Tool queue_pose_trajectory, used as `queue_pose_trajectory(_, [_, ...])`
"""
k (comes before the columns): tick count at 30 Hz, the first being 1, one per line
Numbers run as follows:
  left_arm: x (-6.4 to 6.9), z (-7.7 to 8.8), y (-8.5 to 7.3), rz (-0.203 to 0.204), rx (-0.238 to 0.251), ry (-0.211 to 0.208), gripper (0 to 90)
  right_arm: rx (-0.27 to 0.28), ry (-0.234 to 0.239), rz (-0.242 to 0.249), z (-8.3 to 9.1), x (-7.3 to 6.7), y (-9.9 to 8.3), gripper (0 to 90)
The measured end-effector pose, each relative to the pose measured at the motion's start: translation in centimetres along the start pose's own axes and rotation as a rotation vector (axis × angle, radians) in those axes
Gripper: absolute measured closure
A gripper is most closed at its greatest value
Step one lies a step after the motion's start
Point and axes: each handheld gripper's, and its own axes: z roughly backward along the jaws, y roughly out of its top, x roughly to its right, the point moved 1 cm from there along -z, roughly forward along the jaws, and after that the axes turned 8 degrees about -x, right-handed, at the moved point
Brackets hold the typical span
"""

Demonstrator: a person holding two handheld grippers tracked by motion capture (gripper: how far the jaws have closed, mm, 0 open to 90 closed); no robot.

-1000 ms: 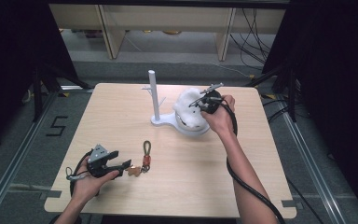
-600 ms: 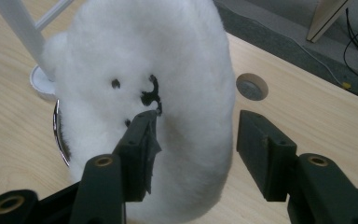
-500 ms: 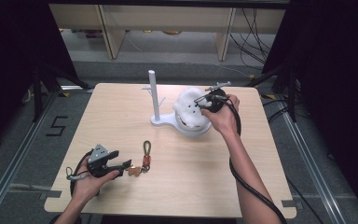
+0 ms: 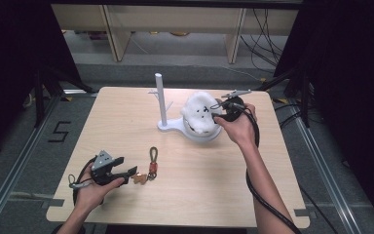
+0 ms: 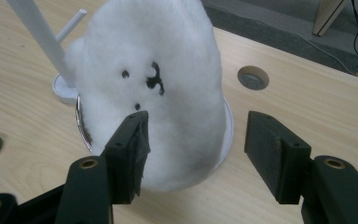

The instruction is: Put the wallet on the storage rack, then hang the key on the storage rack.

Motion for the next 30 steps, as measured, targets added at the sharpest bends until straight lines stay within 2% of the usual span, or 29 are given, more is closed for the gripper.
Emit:
queue_pose_trajectory(4, [0.0,0.0,0.1,-0.001,0.003,-0.008,30.5,-0.001,0.001,-0.017,0.4,0.3,-1.2,40.3])
queue_pose_trajectory(7, [0.0,0.0,0.2,0.000,0.001,-0.008,30.5,-0.019,0.007,-0.050,0.6,0.2,-2.1,39.7])
queue_pose_trajectory(8, [0.1,0.0,0.3,0.003,0.003,-0.013,30.5,-0.022,0.007,-0.027,0.6,0.7,-3.1,39.7])
queue_pose_trajectory(9, [0.1,0.0,0.3,0.003,0.003,-0.013,30.5,-0.022,0.007,-0.027,0.6,0.7,-3.1,39.7])
queue_pose_trajectory(10, [0.2,0.1,0.5,0.001,0.007,-0.005,30.5,-0.032,0.018,-0.044,0.7,0.8,-4.1,39.8])
queue_pose_trajectory(13, [0.3,0.1,0.6,-0.003,0.002,-0.002,30.6,-0.034,0.013,-0.058,1.0,1.2,-5.4,40.2])
queue_pose_trajectory(14, [0.3,0.1,0.6,-0.004,0.001,-0.002,30.6,-0.035,0.014,-0.077,1.0,1.2,-5.8,40.2])
queue_pose_trajectory(16, [0.3,0.0,0.6,-0.004,0.007,-0.011,30.6,-0.027,0.026,-0.079,0.9,1.5,-6.7,40.9])
queue_pose_trajectory(17, [0.4,0.0,0.7,-0.005,0.005,-0.013,30.6,-0.040,0.019,-0.088,1.1,1.5,-7.2,40.9])
queue_pose_trajectory(18, [0.4,0.0,0.7,-0.006,0.004,-0.013,30.6,-0.038,0.037,-0.085,0.9,1.6,-7.6,41.2])
queue_pose_trajectory(20, [0.4,0.0,0.7,-0.007,0.003,-0.012,30.6,-0.044,0.020,-0.094,0.9,1.6,-8.0,41.5])
queue_pose_trajectory(22, [0.5,0.0,0.8,-0.009,0.003,-0.013,30.6,-0.040,0.038,-0.099,1.1,1.4,-9.3,43.4])
queue_pose_trajectory(29, [0.7,0.6,1.2,-0.019,0.009,-0.016,30.7,-0.039,0.051,-0.099,0.8,1.1,-11.1,47.9])
queue_pose_trajectory(30, [0.7,0.8,1.3,-0.023,0.007,-0.015,30.8,-0.046,0.046,-0.130,0.6,1.0,-11.7,51.4])
